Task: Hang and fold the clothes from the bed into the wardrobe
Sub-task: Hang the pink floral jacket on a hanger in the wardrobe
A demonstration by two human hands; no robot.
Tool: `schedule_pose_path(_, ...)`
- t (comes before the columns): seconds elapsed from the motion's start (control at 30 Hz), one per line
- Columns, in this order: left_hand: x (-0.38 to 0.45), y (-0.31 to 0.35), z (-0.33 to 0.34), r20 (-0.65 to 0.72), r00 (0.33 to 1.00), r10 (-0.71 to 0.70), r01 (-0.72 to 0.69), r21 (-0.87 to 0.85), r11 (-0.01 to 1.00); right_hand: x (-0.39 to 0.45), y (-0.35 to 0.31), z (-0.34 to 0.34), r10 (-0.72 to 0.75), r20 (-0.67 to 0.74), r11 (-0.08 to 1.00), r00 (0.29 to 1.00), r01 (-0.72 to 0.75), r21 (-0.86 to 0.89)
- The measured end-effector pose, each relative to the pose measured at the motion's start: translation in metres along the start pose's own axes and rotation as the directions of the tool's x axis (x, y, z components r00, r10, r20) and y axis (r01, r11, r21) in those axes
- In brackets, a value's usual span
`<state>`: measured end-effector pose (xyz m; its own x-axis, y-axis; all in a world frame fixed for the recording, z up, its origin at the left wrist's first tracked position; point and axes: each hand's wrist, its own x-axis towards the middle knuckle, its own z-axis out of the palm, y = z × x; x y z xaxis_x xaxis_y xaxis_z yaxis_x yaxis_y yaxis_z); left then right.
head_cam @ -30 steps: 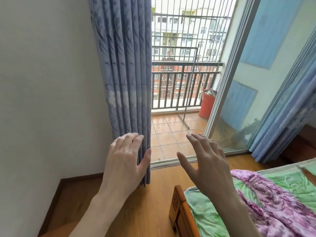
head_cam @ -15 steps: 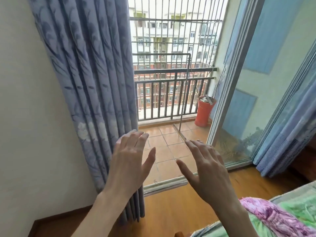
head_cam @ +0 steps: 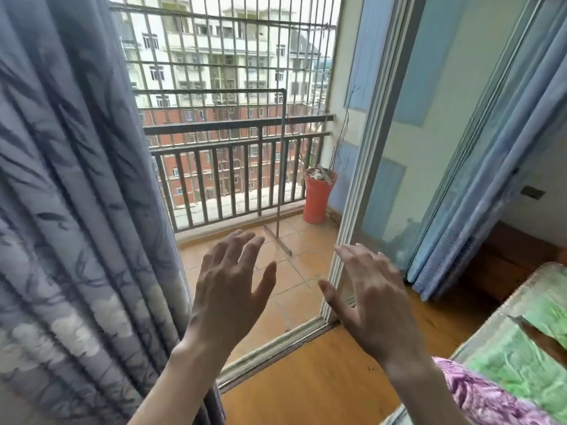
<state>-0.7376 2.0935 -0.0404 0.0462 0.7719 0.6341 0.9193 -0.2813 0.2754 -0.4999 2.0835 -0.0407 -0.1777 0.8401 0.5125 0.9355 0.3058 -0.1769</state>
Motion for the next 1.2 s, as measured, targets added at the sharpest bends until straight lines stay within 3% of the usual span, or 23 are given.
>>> schedule_pose_path(0.23, 0.107, -0.043, 0.075, 0.034, 0.989, 0.144, -0.138, -0.138, 0.981, 0.08, 0.022, 0.043, 0.156, -0.055, 0.984, 0.986, -0.16, -0.078)
schedule_pose_path(0.53, 0.191, -0.06, 0.157, 0.054, 0.946, 0.321, -0.285, -0.337, 0.897, 0.13, 0.041, 0.077, 0.368, -0.143, 0.897, 0.919, -0.391, -0.207)
schedule_pose_path(0.83, 0.248, -0.023, 0.232, 0.064, 0.882, 0.466, -0.387, -0.467, 0.795, 0.142, 0.083, 0.079, 0.519, -0.241, 0.763, 0.82, -0.572, -0.302)
schedule_pose_path(1.2, 0.305, 0.058, 0.313, 0.054, 0.773, 0.632, -0.505, -0.55, 0.665, 0.162, 0.179, 0.084, 0.606, -0.327, 0.65, 0.725, -0.689, -0.322)
